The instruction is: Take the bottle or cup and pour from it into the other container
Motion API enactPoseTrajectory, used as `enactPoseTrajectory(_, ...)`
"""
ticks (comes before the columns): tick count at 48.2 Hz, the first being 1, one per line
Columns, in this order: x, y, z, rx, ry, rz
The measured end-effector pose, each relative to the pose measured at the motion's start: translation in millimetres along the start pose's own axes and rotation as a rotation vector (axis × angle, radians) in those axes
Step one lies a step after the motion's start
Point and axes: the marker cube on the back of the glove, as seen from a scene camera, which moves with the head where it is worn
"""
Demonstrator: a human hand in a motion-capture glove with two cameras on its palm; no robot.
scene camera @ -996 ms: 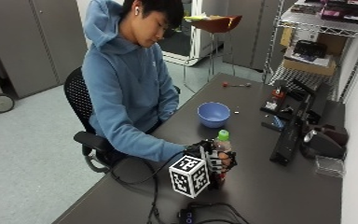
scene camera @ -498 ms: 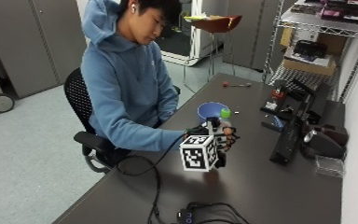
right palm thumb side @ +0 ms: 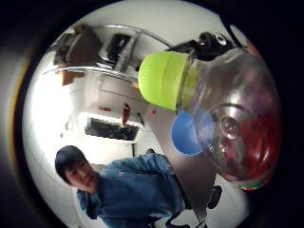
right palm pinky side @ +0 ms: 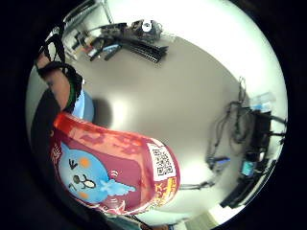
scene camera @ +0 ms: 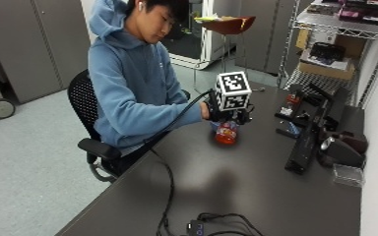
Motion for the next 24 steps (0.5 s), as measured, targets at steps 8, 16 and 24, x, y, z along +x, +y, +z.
enactPoseTrajectory(8, -36.3, -13.1, 11.0, -0.207, 0.268, -0.028)
enactPoseTrajectory(16, -58.5, -18.5, 22.0, -0.340, 0.618, -0.032)
enactPoseTrajectory(24, -78.2, -26.0, 34.4, -0.414, 0.870, -0.061)
